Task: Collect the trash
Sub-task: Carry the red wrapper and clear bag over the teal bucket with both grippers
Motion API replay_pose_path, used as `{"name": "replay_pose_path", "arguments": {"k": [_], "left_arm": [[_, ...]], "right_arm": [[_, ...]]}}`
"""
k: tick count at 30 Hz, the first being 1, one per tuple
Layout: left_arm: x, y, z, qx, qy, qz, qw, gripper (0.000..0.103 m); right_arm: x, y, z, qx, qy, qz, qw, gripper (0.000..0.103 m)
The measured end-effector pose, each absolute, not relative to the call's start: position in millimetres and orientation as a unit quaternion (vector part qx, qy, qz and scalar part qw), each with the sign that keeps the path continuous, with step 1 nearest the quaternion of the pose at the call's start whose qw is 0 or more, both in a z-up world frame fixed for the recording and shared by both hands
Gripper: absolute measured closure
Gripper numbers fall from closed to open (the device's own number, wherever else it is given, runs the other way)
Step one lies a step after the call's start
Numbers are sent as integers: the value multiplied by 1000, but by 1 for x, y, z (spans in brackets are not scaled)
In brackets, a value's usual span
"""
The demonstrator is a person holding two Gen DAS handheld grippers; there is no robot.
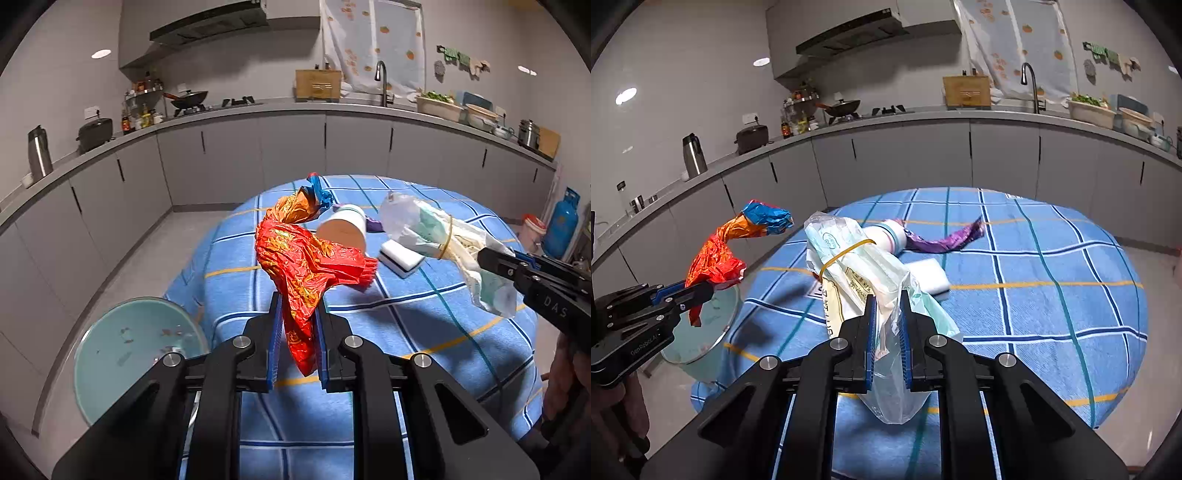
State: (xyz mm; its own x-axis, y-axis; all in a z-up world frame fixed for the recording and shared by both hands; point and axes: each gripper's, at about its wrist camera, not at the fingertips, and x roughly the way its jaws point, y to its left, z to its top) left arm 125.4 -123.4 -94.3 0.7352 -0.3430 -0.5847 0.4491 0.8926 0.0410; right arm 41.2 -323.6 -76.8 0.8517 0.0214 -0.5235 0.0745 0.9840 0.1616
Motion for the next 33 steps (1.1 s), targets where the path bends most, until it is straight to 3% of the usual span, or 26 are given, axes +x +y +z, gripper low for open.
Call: {"name": "replay_pose_path", "arguments": {"k": [33], "left_arm": [[127,-25,-81,54,294,-114,947,87]], "right_arm": [[79,-234,-42,44,243,81,966,91]]}}
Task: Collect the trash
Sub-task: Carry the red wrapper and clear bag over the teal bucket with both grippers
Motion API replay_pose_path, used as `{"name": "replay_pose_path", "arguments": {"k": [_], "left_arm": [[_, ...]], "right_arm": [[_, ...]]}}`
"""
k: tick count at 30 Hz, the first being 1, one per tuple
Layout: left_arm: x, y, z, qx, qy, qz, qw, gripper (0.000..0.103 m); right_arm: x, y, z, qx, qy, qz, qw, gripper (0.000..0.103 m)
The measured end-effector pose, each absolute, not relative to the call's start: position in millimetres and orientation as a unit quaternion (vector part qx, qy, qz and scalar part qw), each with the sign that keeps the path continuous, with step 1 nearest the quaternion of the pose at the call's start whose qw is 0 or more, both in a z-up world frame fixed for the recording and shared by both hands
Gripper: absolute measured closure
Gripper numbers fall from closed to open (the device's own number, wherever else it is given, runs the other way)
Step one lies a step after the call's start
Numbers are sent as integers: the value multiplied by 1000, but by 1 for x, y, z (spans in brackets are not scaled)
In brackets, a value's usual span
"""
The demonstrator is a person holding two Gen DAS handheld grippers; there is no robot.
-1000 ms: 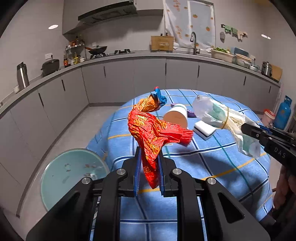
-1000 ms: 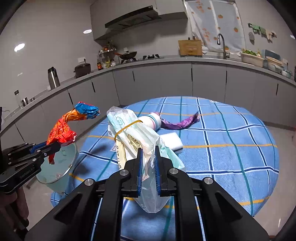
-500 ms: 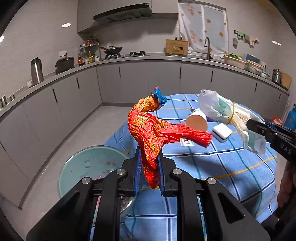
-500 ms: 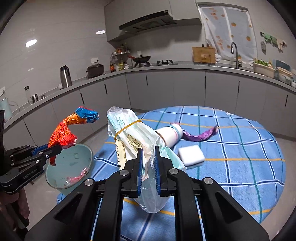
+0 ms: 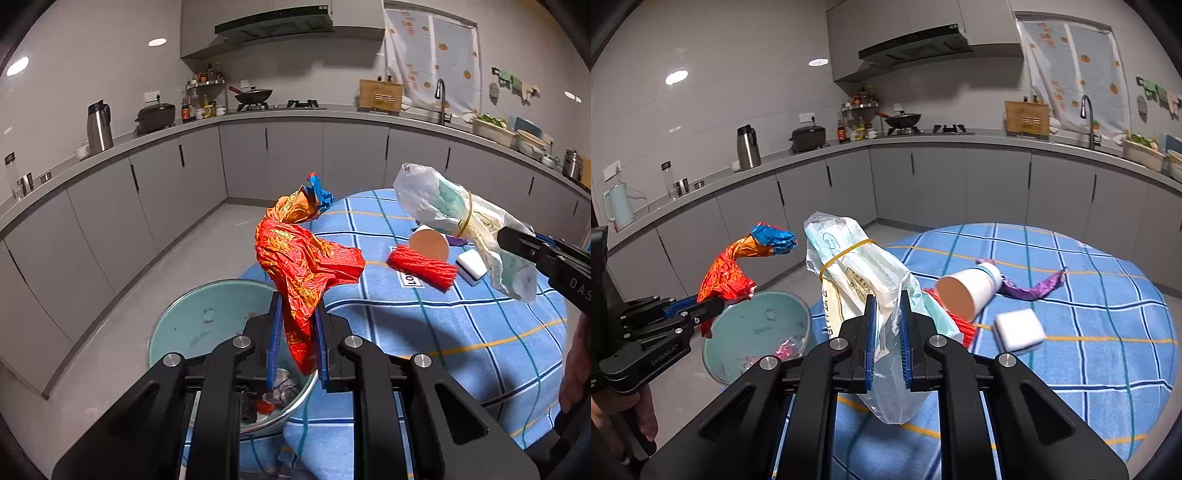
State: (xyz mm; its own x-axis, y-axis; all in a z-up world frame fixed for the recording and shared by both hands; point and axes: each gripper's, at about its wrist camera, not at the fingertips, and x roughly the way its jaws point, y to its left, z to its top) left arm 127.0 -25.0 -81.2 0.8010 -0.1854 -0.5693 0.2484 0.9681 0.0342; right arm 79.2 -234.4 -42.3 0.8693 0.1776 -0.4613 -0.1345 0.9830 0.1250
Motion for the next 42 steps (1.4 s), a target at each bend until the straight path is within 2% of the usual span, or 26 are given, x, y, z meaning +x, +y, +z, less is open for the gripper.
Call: {"name": "replay_pose_path", "arguments": {"k": [42], "left_arm": [[149,57,-103,5,321,-34,946,87]], "right_arm": [[128,-127,-47,-3,262,171,950,91]]}}
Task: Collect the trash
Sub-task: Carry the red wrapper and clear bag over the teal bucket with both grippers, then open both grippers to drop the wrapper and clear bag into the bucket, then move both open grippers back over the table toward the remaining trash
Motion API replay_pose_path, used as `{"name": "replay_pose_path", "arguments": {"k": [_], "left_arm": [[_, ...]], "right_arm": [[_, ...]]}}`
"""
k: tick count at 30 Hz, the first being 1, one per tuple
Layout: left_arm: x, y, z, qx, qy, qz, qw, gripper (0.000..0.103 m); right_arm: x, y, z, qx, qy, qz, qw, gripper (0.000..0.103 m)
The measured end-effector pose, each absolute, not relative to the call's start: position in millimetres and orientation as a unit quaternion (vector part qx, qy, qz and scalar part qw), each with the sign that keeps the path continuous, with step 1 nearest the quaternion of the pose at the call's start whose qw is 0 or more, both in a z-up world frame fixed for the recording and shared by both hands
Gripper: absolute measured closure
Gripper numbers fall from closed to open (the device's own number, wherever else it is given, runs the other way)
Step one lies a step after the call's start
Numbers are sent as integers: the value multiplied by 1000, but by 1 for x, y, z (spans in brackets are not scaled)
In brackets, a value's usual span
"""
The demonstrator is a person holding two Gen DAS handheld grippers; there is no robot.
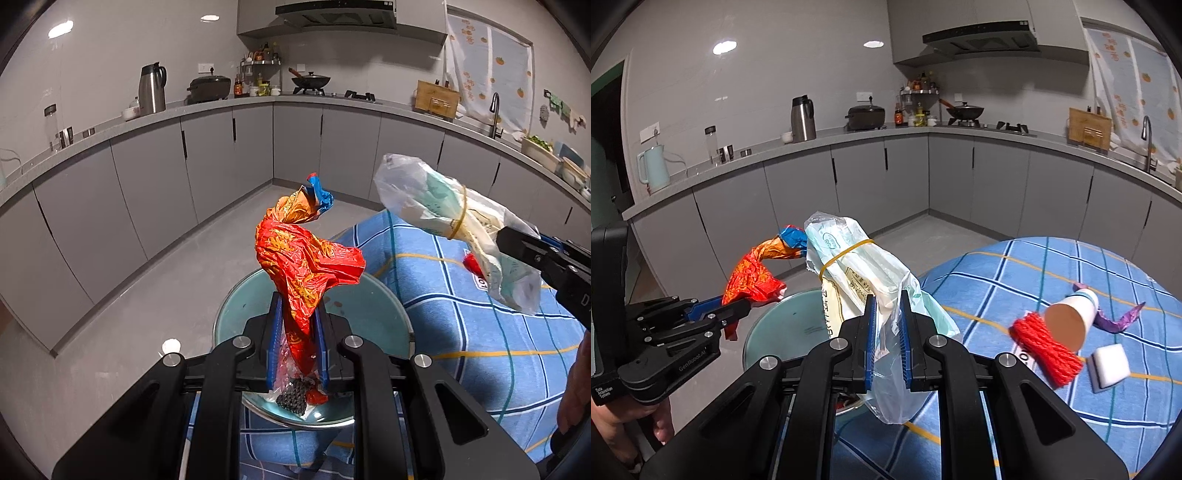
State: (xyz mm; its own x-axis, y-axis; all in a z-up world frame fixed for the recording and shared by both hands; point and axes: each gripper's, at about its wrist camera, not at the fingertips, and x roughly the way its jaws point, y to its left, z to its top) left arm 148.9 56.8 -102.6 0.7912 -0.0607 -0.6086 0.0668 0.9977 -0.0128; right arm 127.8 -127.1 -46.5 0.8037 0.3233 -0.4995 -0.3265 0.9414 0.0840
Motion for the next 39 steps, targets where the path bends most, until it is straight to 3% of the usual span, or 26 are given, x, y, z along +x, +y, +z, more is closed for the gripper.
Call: {"name": "replay_pose_path", "arguments": {"k": [19,21,23,26,30,32,39], "left_arm": [[177,61,-144,-1,375,-32,927,82],[178,63,-146,0,376,-29,926,76],[178,65,-145,-3,374,-27,927,64],[177,69,-142,-7,365,-16,931,47],[175,74,-139,-13,359,-8,933,41],[173,75,-136,-15,354,-6,935,32],[167,63,-132,-15,348,-16,937,23]], "right_arm": [[162,-91,-97,-41,318,190,928,89],[164,-87,-104,-46,326,197,923,86],[164,-85,-106,-48,324,197,924,73],[164,-88,-109,-46,323,195,925,66],[162,-98,-106,-34,320,185,928,64],[160,-104,-103,-29,317,181,931,62],[149,-125,-99,-25,310,166,936,60]]}}
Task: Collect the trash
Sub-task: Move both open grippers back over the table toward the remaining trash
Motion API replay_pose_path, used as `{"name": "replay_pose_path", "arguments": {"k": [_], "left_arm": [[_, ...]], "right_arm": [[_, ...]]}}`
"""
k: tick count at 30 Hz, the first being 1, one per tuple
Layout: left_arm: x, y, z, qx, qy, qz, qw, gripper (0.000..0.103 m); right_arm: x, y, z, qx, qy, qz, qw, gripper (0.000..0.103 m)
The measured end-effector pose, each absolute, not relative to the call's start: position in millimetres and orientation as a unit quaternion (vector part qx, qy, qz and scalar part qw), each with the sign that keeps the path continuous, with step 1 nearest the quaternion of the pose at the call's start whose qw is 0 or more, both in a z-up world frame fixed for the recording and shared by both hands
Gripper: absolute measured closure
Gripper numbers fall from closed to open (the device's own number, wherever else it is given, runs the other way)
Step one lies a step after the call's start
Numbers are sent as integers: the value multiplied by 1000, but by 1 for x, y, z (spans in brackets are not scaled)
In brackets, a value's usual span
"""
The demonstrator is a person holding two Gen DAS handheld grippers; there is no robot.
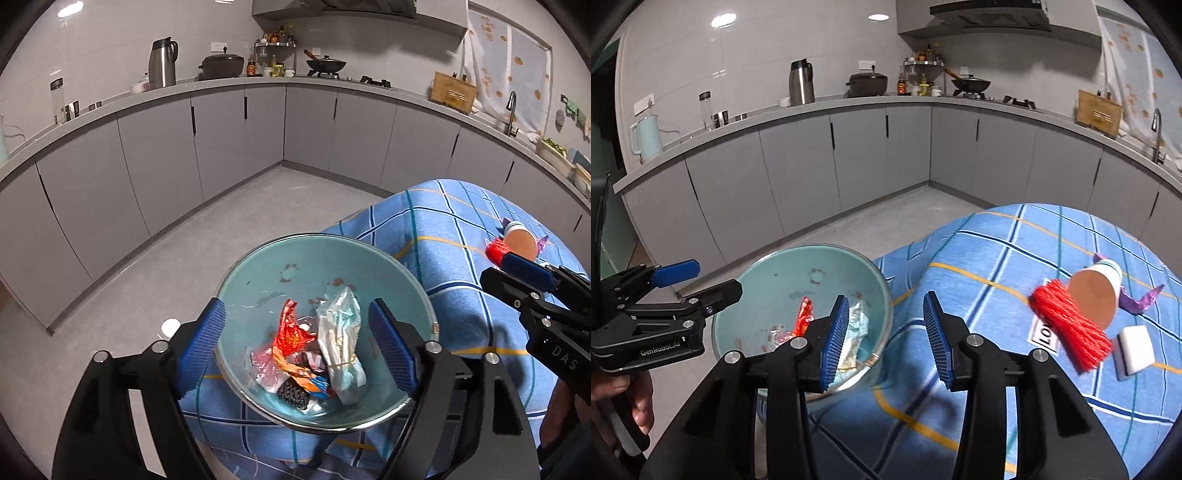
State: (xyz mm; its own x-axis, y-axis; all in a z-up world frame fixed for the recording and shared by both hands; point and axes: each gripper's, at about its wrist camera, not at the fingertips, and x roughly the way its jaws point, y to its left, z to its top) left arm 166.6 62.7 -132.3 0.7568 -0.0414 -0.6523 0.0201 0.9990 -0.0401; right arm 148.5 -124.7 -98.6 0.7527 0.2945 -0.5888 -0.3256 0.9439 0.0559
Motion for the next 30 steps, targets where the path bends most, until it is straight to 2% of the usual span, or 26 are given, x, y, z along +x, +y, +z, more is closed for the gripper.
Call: {"name": "replay_pose_path", "arguments": {"k": [16,22,30], "left_arm": [[165,9,-125,9,344,-63,937,14],[169,-28,-115,26,332,-95,938,10],[180,-94,-116,53,331,-144,931,9]], "right_arm": [[131,-180,-97,-4,302,122,945,57],[123,-214,-96,0,295,86,951,51],[111,-287,-105,24,300,11,953,49]]}}
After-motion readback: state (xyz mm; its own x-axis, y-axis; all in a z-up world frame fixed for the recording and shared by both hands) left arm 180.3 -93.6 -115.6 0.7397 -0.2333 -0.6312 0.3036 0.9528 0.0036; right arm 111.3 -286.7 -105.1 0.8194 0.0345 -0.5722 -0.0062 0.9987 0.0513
